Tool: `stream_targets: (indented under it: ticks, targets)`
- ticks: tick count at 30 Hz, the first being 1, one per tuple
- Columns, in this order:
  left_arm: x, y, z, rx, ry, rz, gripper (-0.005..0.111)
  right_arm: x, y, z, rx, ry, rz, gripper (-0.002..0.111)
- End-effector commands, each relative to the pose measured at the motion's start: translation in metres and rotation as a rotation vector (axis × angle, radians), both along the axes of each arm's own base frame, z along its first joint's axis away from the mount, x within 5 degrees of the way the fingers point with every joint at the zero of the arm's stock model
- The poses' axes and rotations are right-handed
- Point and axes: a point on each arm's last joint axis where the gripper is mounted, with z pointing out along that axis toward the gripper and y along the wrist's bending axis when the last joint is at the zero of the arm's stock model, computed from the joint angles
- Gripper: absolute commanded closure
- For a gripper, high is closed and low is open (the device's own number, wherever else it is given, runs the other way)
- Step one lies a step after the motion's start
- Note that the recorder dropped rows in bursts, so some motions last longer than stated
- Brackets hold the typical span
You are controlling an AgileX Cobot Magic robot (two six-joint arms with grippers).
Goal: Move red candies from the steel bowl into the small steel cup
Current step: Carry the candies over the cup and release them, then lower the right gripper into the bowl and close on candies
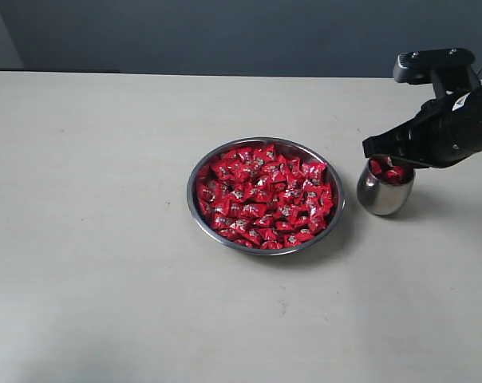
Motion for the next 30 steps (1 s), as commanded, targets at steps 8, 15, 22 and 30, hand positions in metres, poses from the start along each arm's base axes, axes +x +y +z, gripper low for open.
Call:
stream_targets:
  ticks: [8,15,22,30]
  targets:
    - [0.0,0.0,0.004,0.002,-0.018,-0.008,0.106,0.012,-0.001,-0.017,-0.025,-0.041,-0.004,0.069]
    - [0.0,0.0,0.004,0.002,-0.018,-0.008,0.106,0.004,0.006,0.011,0.048,-0.119,-0.018,0.076]
    - [0.0,0.0,0.004,0.002,-0.018,-0.008,0.106,-0.018,0.054,0.022,0.071,-0.139,0.156,0.089]
    - [0.0,0.0,0.004,0.002,-0.018,-0.008,0.106,-0.025,0.125,0.006,0.069,-0.072,0.341,0.089]
